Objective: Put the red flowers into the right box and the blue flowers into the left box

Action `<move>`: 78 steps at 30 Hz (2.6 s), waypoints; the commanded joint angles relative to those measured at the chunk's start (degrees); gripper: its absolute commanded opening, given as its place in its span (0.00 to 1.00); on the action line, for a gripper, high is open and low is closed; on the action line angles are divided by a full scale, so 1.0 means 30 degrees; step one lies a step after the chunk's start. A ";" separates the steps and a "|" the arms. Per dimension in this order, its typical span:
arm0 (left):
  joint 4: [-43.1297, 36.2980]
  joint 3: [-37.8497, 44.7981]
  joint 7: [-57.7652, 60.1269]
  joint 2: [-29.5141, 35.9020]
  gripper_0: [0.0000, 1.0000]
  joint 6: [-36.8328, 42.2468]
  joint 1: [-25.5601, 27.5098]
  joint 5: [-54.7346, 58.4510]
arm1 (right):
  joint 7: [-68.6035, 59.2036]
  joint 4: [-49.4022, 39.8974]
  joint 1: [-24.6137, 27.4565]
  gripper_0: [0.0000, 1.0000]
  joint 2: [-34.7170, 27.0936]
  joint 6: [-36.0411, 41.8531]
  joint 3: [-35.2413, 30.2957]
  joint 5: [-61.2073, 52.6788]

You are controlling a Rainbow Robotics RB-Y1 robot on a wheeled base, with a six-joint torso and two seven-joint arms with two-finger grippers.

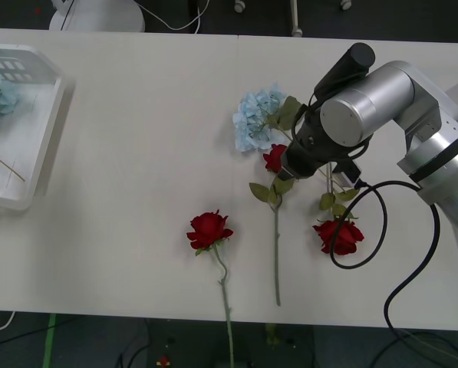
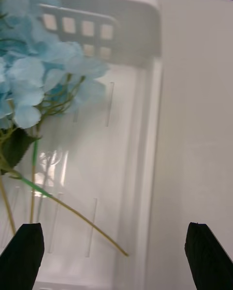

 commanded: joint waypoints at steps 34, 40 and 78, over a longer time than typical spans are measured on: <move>-1.8083 -1.1689 0.7217 -0.3561 1.00 0.0863 1.1448 -0.6467 | 0.1179 -0.1826 0.5394 0.94 -0.0962 0.0500 -0.3681 0.3128; -1.6589 -1.4267 0.7011 -0.3473 1.00 -0.1159 1.1917 -0.8459 | 0.1179 -0.1826 0.4837 0.94 -0.0522 0.1320 -0.3974 0.2894; -1.1462 -2.2968 1.7676 -0.5348 1.00 -0.5700 0.9163 -1.5226 | 0.2526 0.0898 0.4866 0.25 0.1616 -0.0086 -0.4472 0.4358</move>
